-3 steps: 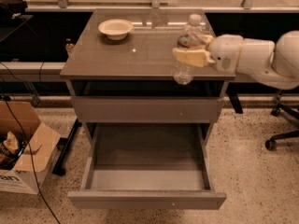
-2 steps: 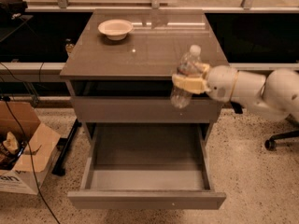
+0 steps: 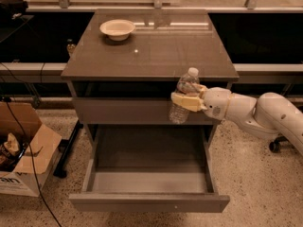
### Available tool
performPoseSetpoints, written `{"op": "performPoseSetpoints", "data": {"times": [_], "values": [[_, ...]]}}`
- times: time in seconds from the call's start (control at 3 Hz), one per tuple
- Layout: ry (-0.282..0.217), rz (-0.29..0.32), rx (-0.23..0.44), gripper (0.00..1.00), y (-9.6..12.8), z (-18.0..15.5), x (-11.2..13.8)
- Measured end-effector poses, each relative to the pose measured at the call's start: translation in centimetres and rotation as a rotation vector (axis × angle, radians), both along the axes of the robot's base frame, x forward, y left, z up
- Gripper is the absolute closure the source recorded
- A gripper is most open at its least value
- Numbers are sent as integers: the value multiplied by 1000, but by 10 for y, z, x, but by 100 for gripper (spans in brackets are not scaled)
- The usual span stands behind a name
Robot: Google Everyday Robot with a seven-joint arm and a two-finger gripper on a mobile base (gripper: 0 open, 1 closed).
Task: Place water bottle into middle drawer
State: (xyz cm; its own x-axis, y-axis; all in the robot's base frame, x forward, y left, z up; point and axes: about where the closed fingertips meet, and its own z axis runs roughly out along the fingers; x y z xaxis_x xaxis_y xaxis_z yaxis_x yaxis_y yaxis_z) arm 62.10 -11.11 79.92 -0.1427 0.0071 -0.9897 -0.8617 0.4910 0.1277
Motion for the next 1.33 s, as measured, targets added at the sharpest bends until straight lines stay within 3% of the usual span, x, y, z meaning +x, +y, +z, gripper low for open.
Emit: {"op": "performPoseSetpoints", "data": {"times": [0.33, 1.0, 1.33], "values": [[24, 35, 1, 100, 11, -16, -2], [136, 27, 91, 100, 31, -97, -24], [140, 0, 55, 100, 33, -138, -34]]}}
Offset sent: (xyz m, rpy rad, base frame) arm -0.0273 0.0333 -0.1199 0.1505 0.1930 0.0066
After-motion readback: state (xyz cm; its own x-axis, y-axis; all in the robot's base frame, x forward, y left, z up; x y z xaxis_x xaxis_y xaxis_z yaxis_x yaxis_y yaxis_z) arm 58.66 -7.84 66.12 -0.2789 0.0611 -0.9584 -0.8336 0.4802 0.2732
